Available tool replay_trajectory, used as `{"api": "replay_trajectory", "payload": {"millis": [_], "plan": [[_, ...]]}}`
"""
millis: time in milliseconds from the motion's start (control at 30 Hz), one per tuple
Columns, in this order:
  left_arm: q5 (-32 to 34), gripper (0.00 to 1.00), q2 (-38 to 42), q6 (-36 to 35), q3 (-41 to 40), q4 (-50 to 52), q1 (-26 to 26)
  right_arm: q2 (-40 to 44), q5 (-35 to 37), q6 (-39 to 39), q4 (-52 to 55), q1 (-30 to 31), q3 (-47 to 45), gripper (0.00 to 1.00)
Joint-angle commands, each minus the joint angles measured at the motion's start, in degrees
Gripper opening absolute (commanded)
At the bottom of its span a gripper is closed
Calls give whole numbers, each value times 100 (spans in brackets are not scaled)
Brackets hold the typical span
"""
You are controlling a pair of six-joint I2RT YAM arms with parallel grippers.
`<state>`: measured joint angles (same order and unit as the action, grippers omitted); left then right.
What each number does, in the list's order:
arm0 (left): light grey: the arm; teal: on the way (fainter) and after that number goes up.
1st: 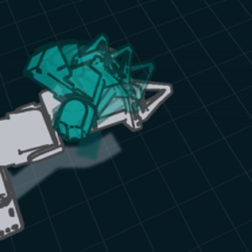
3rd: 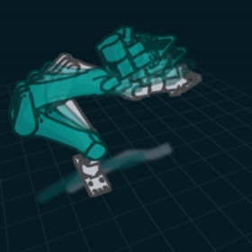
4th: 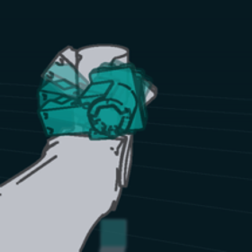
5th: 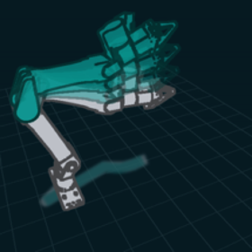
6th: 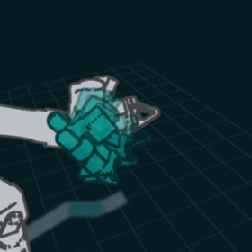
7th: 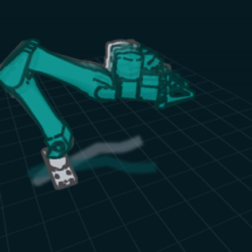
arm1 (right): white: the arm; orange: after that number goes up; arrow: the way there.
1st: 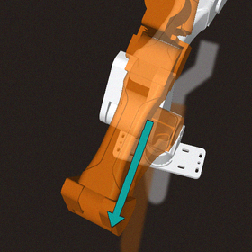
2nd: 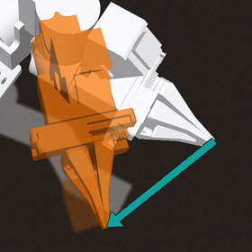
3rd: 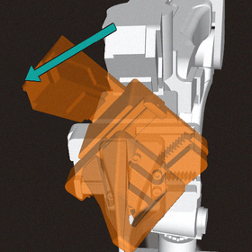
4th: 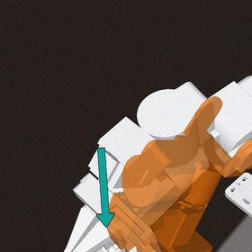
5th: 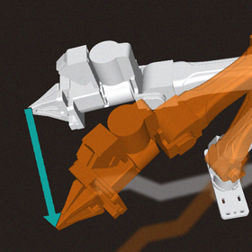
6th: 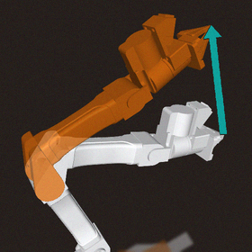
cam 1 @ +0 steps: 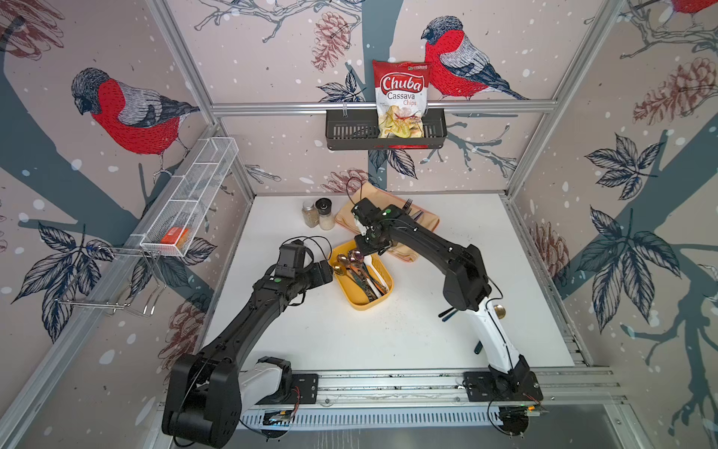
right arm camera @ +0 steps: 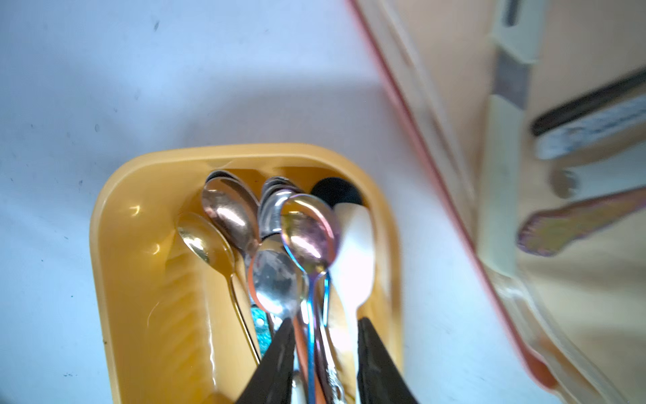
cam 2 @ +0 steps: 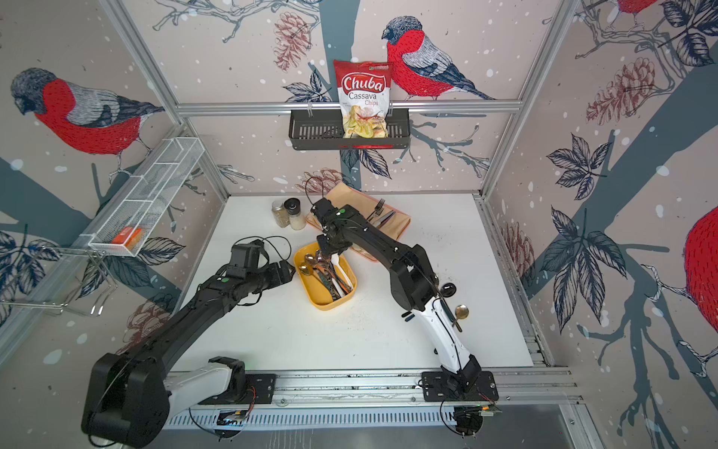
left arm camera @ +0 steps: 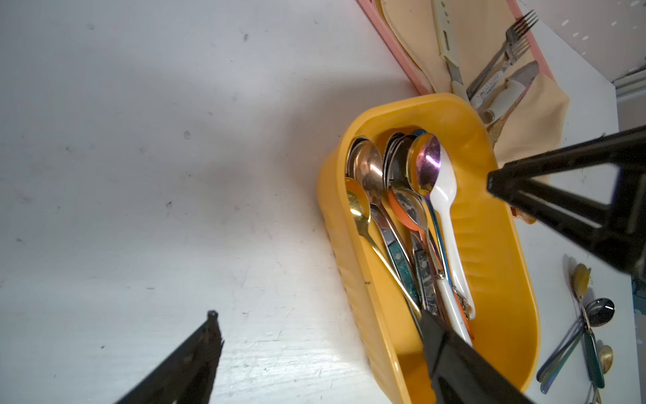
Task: Put the spoon into the storage box
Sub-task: Place the spoon in the storage box, then pick up the spoon from the center of the board.
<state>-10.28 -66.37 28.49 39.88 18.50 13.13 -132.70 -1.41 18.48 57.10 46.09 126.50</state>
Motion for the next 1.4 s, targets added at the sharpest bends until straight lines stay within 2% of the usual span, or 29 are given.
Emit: {"api": "replay_trajectory", "payload": {"millis": [0,333,600,800,1367], "plan": [[125,91,-165,-251,240,-27,291,575,334,401,14,-153,-491,33],[449,91,-849,-588,926,73,1164,2875,740,890,-534,-1198,-3844,34],[467,91,-1148,-686,1162,102,1338,4111,796,783,-941,-2133,-5960,34],[515,91,-1169,-727,1181,171,1354,4298,813,663,-1162,-2558,-6686,34],[521,91,-1220,-625,1129,196,1359,4240,876,640,-1500,-3056,-7321,34]]}}
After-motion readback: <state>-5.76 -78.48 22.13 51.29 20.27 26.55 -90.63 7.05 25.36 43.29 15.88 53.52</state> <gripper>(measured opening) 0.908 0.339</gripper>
